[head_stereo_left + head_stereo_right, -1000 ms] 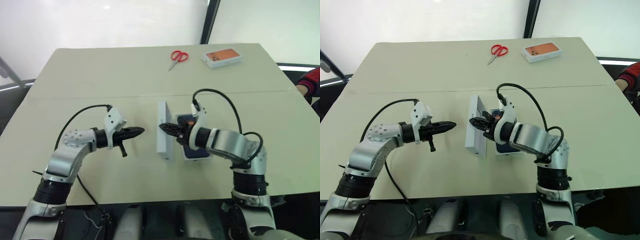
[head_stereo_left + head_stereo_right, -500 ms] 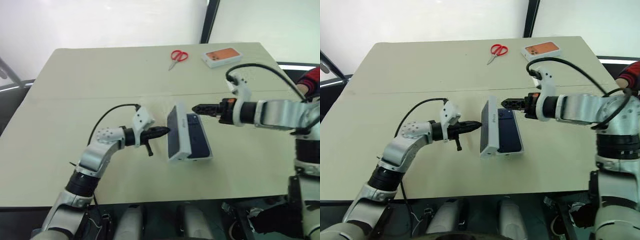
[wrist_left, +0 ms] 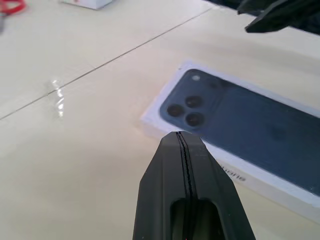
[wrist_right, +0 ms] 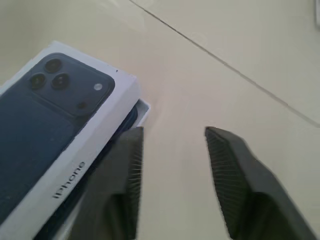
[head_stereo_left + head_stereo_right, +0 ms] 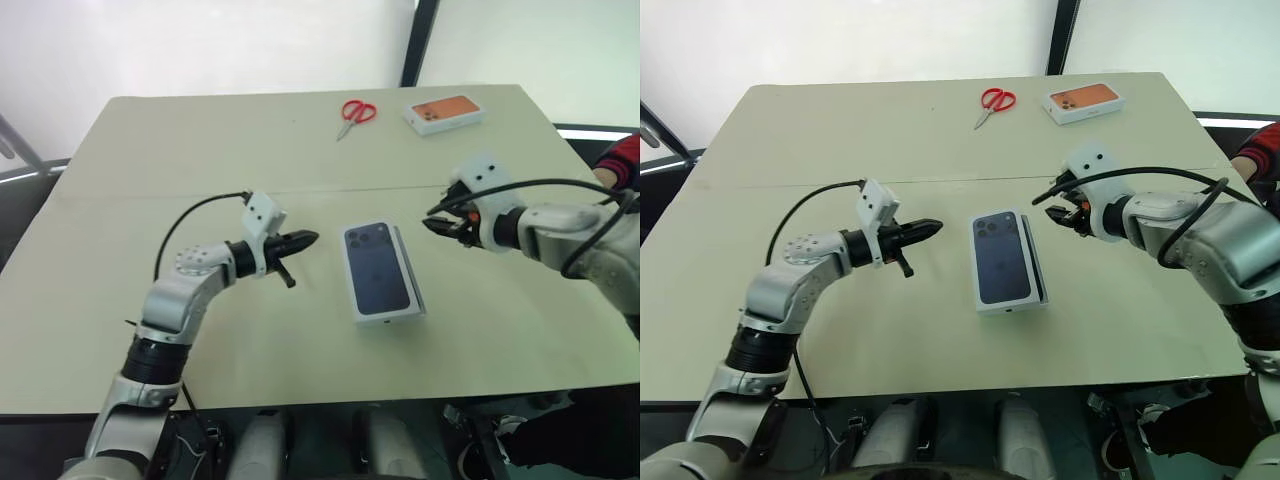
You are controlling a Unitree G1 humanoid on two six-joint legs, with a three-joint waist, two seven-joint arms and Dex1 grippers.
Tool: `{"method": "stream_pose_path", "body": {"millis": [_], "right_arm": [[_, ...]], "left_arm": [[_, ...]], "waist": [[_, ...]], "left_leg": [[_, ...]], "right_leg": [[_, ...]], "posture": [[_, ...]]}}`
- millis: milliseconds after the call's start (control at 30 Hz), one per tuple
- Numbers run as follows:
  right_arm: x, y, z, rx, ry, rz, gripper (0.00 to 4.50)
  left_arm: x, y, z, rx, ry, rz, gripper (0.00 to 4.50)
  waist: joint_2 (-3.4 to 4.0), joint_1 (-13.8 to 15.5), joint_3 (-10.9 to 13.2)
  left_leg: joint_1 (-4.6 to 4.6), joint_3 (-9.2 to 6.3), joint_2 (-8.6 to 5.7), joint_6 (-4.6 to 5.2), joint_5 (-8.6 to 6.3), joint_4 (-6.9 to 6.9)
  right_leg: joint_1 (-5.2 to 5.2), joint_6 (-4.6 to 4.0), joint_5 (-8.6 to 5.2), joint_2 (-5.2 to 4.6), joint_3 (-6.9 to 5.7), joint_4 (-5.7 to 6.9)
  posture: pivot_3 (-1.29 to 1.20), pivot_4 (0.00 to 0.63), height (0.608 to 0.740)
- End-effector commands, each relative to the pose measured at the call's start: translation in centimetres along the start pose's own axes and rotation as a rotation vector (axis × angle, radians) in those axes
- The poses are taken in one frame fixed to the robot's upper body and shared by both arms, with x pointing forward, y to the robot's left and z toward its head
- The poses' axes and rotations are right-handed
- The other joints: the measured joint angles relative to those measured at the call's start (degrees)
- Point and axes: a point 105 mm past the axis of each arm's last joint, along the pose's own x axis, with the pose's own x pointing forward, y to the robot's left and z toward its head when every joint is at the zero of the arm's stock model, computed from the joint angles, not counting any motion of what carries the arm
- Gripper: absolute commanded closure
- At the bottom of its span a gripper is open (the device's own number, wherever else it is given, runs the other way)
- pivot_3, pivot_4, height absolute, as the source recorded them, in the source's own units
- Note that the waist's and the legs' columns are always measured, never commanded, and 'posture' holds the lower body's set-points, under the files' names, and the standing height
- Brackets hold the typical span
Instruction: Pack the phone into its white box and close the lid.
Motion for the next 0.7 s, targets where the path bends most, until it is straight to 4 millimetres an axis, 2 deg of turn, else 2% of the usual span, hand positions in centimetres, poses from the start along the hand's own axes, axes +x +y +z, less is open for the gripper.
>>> {"method": "stream_pose_path", "body": {"millis": [33, 100, 200, 400, 700], "right_arm": [[-0.1, -0.1, 0.5, -0.163, -0.028, 0.004, 4.48], [0.1, 0.3, 0.3, -0.223, -0.034, 0.026, 4.48], [0.3, 1.4, -0.2, -0.352, -0.016, 0.083, 4.48], [0.9, 2.8, -1.6, -0.433, 0.015, 0.136, 4.48], [1.4, 4.3, -1.8, -0.429, 0.006, 0.166, 4.48]], "left_arm": [[-1.5, 0.6, -0.9, 0.083, 0.093, 0.039, 4.5], [-1.6, -0.1, -1.8, 0.125, 0.155, 0.0, 4.5], [-0.6, -1.6, -2.8, 0.16, 0.207, -0.073, 4.5], [2.7, -5.0, -2.5, 0.173, 0.197, -0.196, 4.5], [5.3, -6.0, -2.5, 0.127, 0.195, -0.197, 4.5]], "waist": [[0.0, 0.0, 0.0], [0.01, 0.1, 0.0], [0.02, 0.6, 0.0], [-0.01, 0.7, 0.0], [0.0, 0.2, 0.0]], "left_leg": [[0.0, 0.0, 0.0, 0.0, 0.0, -0.01], [0.0, 0.0, 0.0, 0.0, 0.0, -0.01], [0.0, -0.01, -0.05, -0.01, 0.01, 0.01], [0.0, 0.0, -0.12, -0.01, 0.01, 0.07], [0.05, -0.04, -0.05, -0.01, 0.01, 0.05]], "right_leg": [[-0.02, 0.0, 0.0, 0.0, 0.01, 0.0], [-0.01, 0.0, 0.0, -0.02, 0.01, 0.01], [0.03, -0.01, 0.0, -0.1, 0.0, -0.02], [0.11, 0.0, 0.0, -0.15, 0.01, -0.08], [0.08, -0.01, 0.0, -0.04, -0.01, 0.02]], "posture": [[0.0, 0.15, 0.74], [0.0, 0.15, 0.74], [0.0, 0.15, 0.74], [0.0, 0.15, 0.74], [0.0, 0.15, 0.74]]}}
